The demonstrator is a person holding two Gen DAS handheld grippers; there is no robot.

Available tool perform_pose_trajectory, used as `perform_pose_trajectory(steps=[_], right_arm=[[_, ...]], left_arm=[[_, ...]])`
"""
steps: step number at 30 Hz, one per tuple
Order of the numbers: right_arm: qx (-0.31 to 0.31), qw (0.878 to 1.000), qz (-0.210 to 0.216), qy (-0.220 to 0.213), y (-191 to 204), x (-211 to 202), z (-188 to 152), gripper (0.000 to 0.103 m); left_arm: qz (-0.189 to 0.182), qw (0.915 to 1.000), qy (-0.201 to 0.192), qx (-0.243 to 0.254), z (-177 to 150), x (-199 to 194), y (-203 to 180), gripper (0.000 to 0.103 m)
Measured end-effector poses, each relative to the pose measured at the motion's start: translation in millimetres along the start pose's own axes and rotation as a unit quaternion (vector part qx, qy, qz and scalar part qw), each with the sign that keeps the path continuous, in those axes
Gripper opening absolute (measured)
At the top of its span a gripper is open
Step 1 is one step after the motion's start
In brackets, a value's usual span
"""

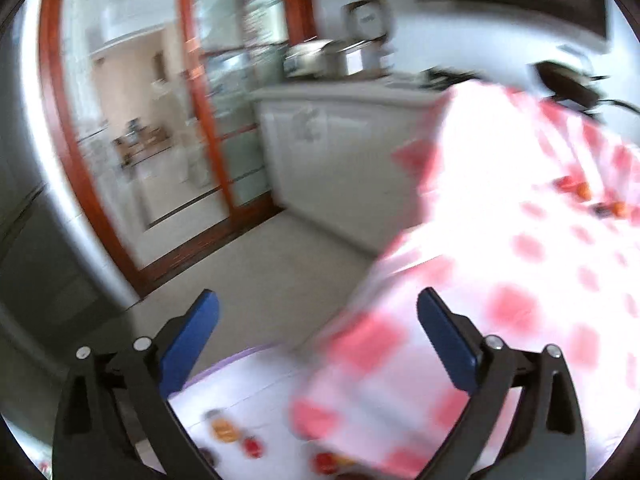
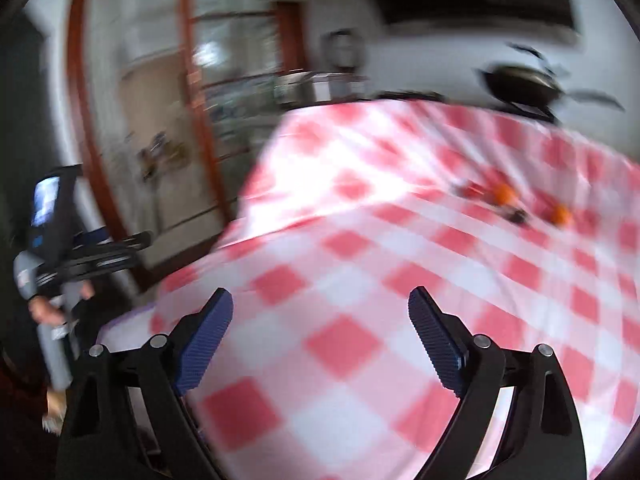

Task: Organize fruits
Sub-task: 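Move both open tools back over the remaining fruits on the table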

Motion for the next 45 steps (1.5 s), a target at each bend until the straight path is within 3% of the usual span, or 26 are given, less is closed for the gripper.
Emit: perform_pose_trajectory(steps=[3, 7, 13, 17, 21, 27, 31, 36, 40, 45], right_arm=[[0.062, 0.997, -0.029, -0.03, -45, -17, 2, 0.087], [0.12, 0.989, -0.074, -0.051, -94, -39, -16, 0.087], [0.179, 0.975, -0.118, -0.049, -145, -67, -31, 0.087], [0.177, 0.974, -0.133, -0.041, -165, -69, -22, 0.087], [0.166, 0.972, -0.164, -0.017, -200, -56, -6, 0.087], [0.174, 0.968, -0.181, 0.003, -254, -12, 25, 0.087], [0.176, 0.965, -0.192, 0.032, -287, 31, 43, 0.087], [0.155, 0.967, -0.192, 0.069, -312, 88, 65, 0.087], [0.14, 0.967, -0.191, 0.091, -328, 124, 85, 0.087], [0.115, 0.969, -0.185, 0.115, -338, 152, 98, 0.081]], left_arm=[[-0.086, 0.9959, 0.0, 0.03, 16, -20, -67, 0.101], [-0.194, 0.9796, 0.006, 0.052, 37, -32, -173, 0.101], [-0.243, 0.9687, 0.029, 0.041, 67, 2, -325, 0.101], [-0.245, 0.9678, 0.059, 0.011, 70, 35, -388, 0.101], [-0.263, 0.9586, 0.097, -0.048, 87, 63, -400, 0.101], [-0.264, 0.9559, 0.09, -0.091, 110, 101, -402, 0.101], [-0.267, 0.9511, 0.105, -0.114, 110, 124, -388, 0.101], [-0.241, 0.9525, 0.089, -0.164, 112, 136, -362, 0.101], [-0.239, 0.9474, 0.106, -0.185, 110, 145, -356, 0.101], [-0.233, 0.9496, 0.108, -0.179, 109, 146, -358, 0.101]])
Point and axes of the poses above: each gripper's, at about its wrist camera, not at the fingertips, and x roughly the way its jaws point, y to its left, z to its top, the point moved 3 cm from there along x, roughly the way its jaws point, and after that the axes turned 12 degrees about z, right-handed, at the moved point
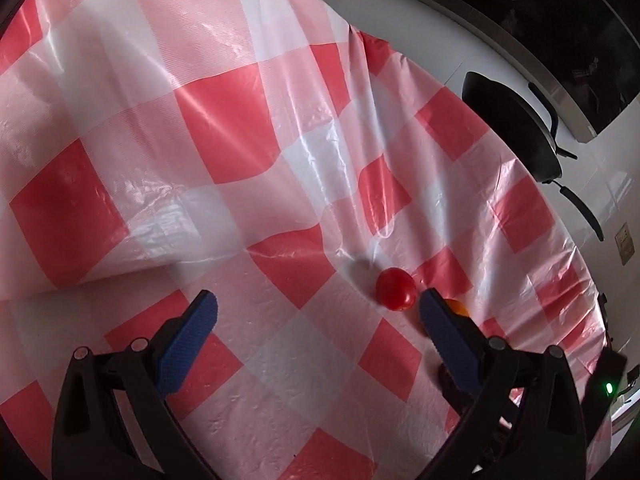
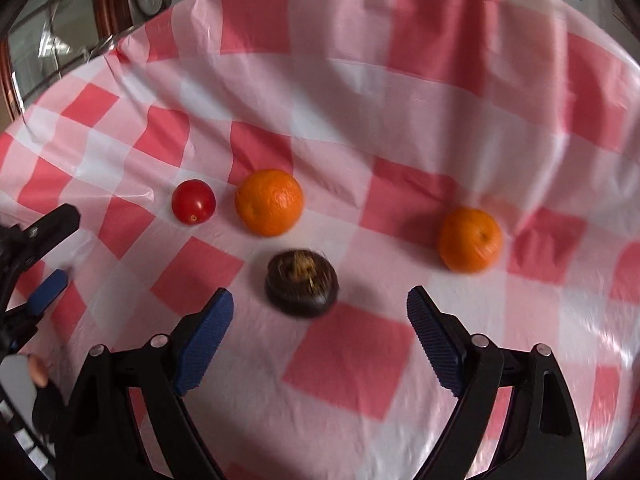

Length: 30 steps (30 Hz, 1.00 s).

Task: Organize fruits
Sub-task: 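Grasp a dark round fruit with the right tool while the left tool grasps an orange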

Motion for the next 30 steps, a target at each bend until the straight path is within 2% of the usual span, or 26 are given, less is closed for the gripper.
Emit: perform_pose_trajectory(steps=[3, 4, 5, 6, 7, 9, 11, 14, 15, 19, 21, 23, 24, 26, 30], right_arm=[[0.0, 1.0, 0.006, 0.011, -2, 9, 5, 0.069], [-0.001, 1.0, 0.013, 0.02, -1, 12, 4, 0.063], [-0.004, 1.0, 0.013, 0.02, -1, 12, 4, 0.051], [-0.01, 1.0, 0.021, 0.018, 1, 10, 3, 0.043], [-0.015, 0.999, 0.023, 0.017, 2, 8, 2, 0.039], [-0.015, 1.0, 0.014, 0.002, 2, -1, -1, 0.039], [-0.009, 0.999, 0.011, -0.035, -1, -21, -6, 0.039], [0.052, 0.994, 0.025, -0.091, -23, -49, -17, 0.039], [0.092, 0.989, 0.028, -0.115, -37, -58, -21, 0.039], [0.206, 0.966, 0.044, -0.148, -80, -66, -33, 0.039], [0.238, 0.956, 0.04, -0.169, -94, -72, -36, 0.039], [0.247, 0.951, 0.039, -0.182, -100, -77, -39, 0.039], [0.248, 0.951, 0.041, -0.183, -99, -77, -40, 0.039], [0.24, 0.953, 0.039, -0.182, -97, -77, -40, 0.039], [0.242, 0.952, 0.042, -0.181, -95, -75, -39, 0.039]], left_arm=[[0.001, 1.0, 0.002, 0.006, -2, 0, -1, 0.101], [0.001, 1.0, 0.004, 0.009, -4, 1, -2, 0.101], [0.0, 0.9999, 0.003, 0.014, -4, 0, -4, 0.101], [-0.001, 0.9998, 0.001, 0.019, -5, 0, -5, 0.101], [-0.001, 0.9997, -0.001, 0.026, -6, -1, -7, 0.101], [-0.005, 0.9988, -0.004, 0.048, -8, -2, -14, 0.101], [-0.011, 0.9976, -0.009, 0.067, -10, -4, -21, 0.101], [-0.039, 0.994, 0.003, 0.102, -17, -4, -39, 0.101], [-0.045, 0.9926, 0.003, 0.113, -20, -5, -45, 0.101], [-0.077, 0.9814, -0.007, 0.175, -35, -9, -79, 0.101], [-0.078, 0.9747, -0.013, 0.209, -39, -3, -103, 0.101], [-0.074, 0.9707, -0.005, 0.229, -41, 9, -123, 0.101], [-0.066, 0.9687, 0.001, 0.239, -41, 16, -132, 0.1], [-0.054, 0.9637, 0.015, 0.261, -42, 30, -148, 0.092], [-0.033, 0.9568, 0.034, 0.287, -40, 53, -168, 0.09]])
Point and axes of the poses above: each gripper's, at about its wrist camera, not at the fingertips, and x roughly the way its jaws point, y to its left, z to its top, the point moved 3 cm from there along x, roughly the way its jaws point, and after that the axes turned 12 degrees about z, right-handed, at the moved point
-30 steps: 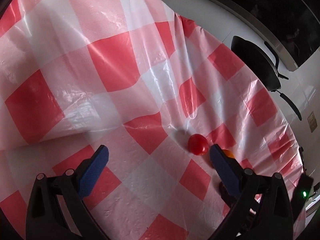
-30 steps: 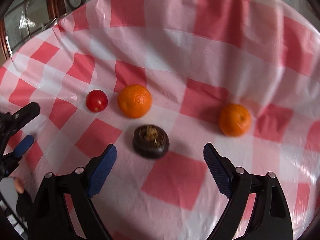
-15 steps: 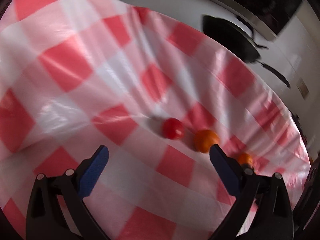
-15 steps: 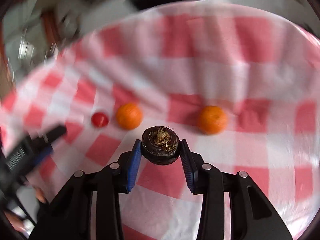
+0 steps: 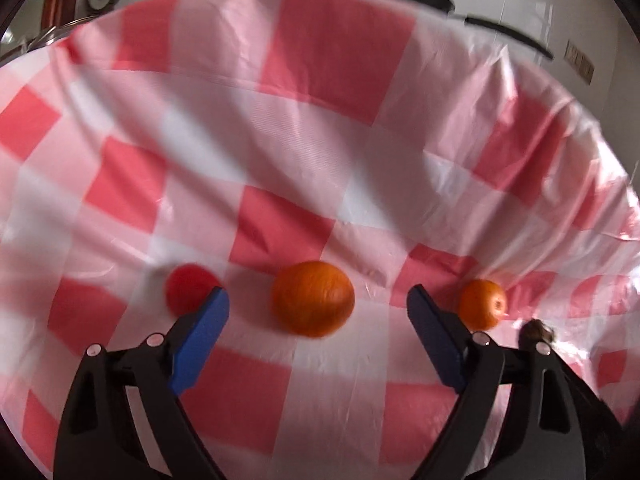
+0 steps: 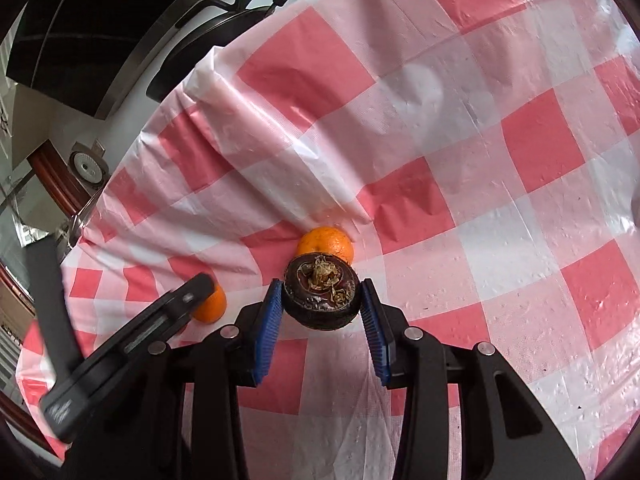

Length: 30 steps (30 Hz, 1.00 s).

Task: Organize fruits
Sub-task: 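Grasp a dark round fruit with the right tool while the left tool grasps an orange, then carry the dark fruit and orange off the table over the box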

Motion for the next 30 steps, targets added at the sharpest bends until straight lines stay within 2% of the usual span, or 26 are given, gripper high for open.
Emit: perform_pose_trajectory(steps=[3, 4, 5, 7, 10, 11, 15, 17, 23, 30], right_arm=[[0.001, 1.0, 0.001, 0.003, -1, 3, 1, 0.039], [0.001, 1.0, 0.003, 0.004, -2, 2, 1, 0.039], [0.001, 1.0, 0.003, 0.005, -1, 3, 1, 0.039], [0.002, 1.0, 0.004, 0.005, -1, 4, 1, 0.039], [0.004, 1.0, 0.007, 0.004, 0, 5, 1, 0.039], [0.004, 1.0, 0.007, 0.004, 0, 5, 1, 0.039], [0.007, 1.0, 0.008, 0.004, -3, 3, 1, 0.039], [0.007, 1.0, 0.007, 0.004, -3, 4, 1, 0.039], [0.004, 1.0, 0.011, 0.006, -5, 4, 1, 0.039], [0.004, 1.0, 0.01, 0.006, -3, 4, 1, 0.039]], left_arm=[[0.008, 0.9992, 0.032, 0.022, 3, 17, -9, 0.073], [0.008, 0.9987, 0.042, 0.028, 2, 20, -11, 0.056], [0.01, 0.9982, 0.049, 0.033, 1, 21, -11, 0.047], [-0.004, 0.9989, 0.036, 0.029, 0, 14, -9, 0.046], [-0.012, 0.9997, -0.017, 0.011, -1, -19, -1, 0.046], [-0.026, 0.999, -0.037, -0.011, 0, -36, 4, 0.046], [-0.06, 0.9946, -0.062, -0.058, -15, -77, 19, 0.046], [-0.057, 0.9941, -0.072, -0.058, -33, -94, 23, 0.046], [-0.062, 0.9934, -0.063, -0.073, -95, -131, 51, 0.046], [-0.035, 0.989, -0.058, -0.131, -130, -154, 106, 0.046]])
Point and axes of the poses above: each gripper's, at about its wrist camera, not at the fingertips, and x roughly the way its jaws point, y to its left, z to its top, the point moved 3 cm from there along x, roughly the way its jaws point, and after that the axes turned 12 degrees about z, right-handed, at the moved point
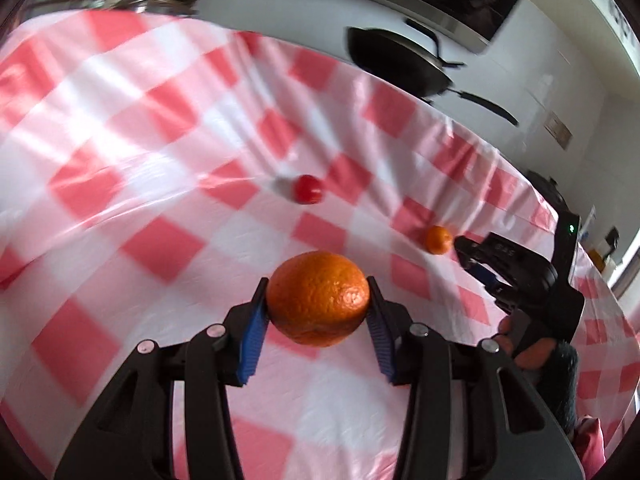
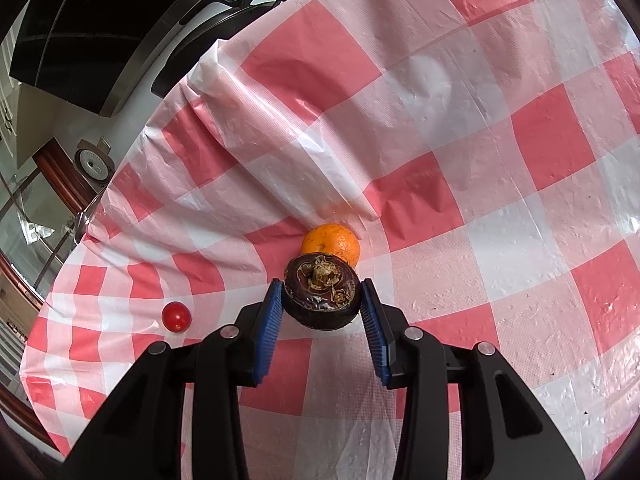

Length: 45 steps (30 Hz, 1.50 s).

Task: Organize fruits
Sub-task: 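Carry the dark fruit and orange off the table over the box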

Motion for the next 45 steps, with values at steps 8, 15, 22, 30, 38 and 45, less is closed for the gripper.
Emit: perform_pose_trajectory(steps=[8, 15, 22, 30, 38, 45], right_arm=[[-0.001, 1.0, 0.0, -0.003, 1, -1, 0, 0.039], [-0.009, 0.999, -0.005, -0.036, 7, -18, -4, 0.039], [-0.043, 0.998, 0.0, -0.035, 42, -67, -56, 0.039], [-0.063, 0.998, 0.028, -0.016, 77, -127, -121, 0.039], [-0.133, 0.988, 0.078, 0.024, 132, -169, -182, 0.039], [-0.172, 0.976, 0.113, 0.067, 170, -174, -225, 0.039]], left_arm=[[-0.002, 1.0, 0.002, -0.005, 2, 6, 3, 0.046], [-0.012, 0.9997, 0.005, -0.022, 2, 4, 9, 0.046], [-0.024, 0.9994, -0.003, -0.023, 5, -5, 10, 0.046], [0.002, 0.9993, 0.006, -0.036, -5, -24, 35, 0.046], [0.007, 0.999, -0.017, -0.042, -42, -90, 86, 0.046], [0.044, 0.9957, -0.045, -0.068, -44, -141, 155, 0.046]])
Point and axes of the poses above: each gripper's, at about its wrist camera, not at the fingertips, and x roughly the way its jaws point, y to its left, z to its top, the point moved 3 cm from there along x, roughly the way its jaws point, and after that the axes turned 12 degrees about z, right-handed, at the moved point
